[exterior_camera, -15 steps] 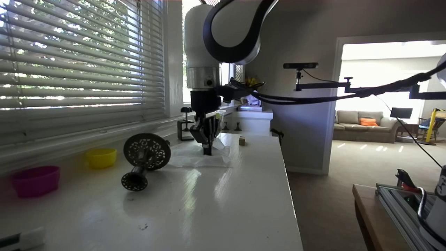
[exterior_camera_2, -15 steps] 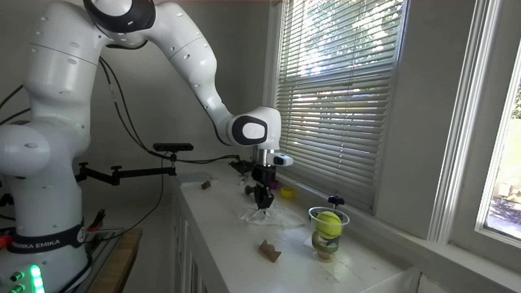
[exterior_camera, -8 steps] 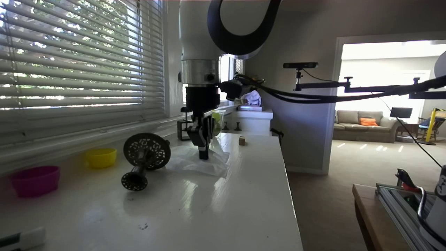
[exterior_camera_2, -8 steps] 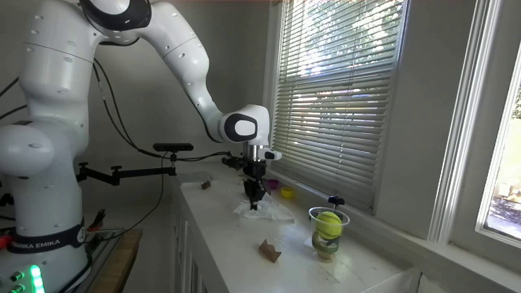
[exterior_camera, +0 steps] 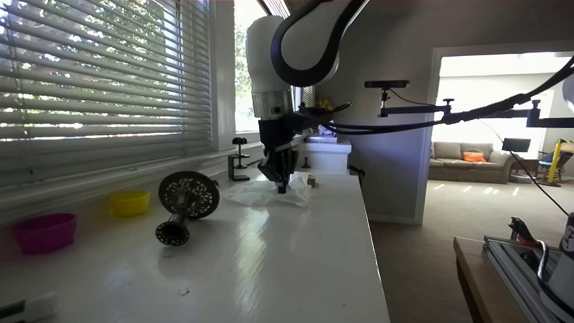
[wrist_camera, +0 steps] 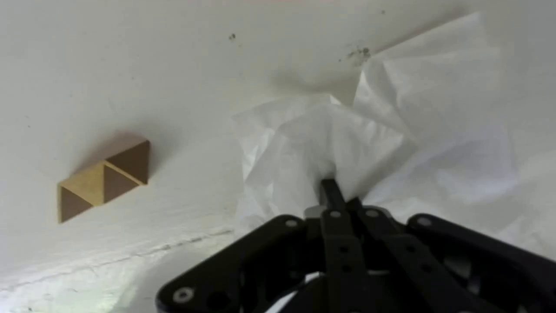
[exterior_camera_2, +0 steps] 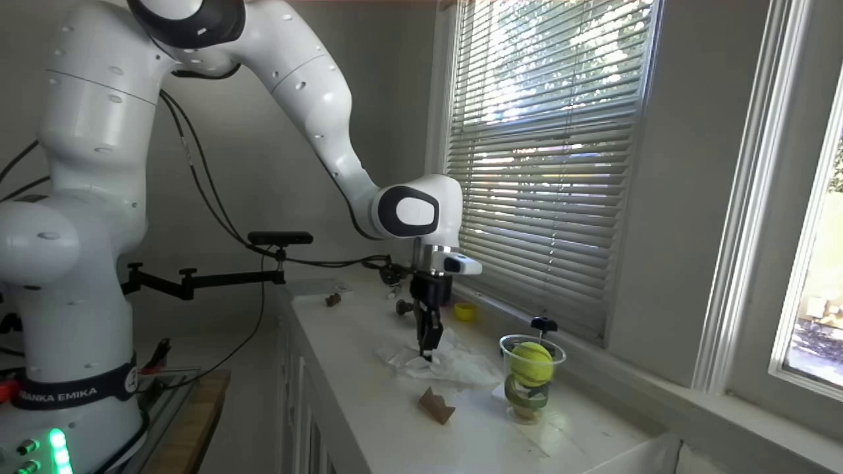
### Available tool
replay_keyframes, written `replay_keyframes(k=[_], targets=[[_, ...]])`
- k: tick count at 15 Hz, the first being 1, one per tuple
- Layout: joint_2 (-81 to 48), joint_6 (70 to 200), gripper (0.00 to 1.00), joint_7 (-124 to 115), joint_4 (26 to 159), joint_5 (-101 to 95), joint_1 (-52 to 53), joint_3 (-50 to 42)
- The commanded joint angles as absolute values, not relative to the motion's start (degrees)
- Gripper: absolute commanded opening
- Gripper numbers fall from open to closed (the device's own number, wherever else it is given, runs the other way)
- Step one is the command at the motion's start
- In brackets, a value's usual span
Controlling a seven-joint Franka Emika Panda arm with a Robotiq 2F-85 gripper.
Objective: Use the towel to wipe the counter
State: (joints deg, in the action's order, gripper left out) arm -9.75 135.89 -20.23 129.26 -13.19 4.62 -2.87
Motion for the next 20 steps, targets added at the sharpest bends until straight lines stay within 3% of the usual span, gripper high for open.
replay_keyframes(k=[1, 16, 20], targets=[[-12.6, 130.0, 0.0, -28.2, 125.3, -14.0, 4.5, -3.9], [-5.1, 142.7, 0.0, 8.5, 132.6, -10.6, 4.1, 3.7], [-7.0, 137.8, 0.0, 0.5, 129.9, -13.8, 4.5, 2.1]])
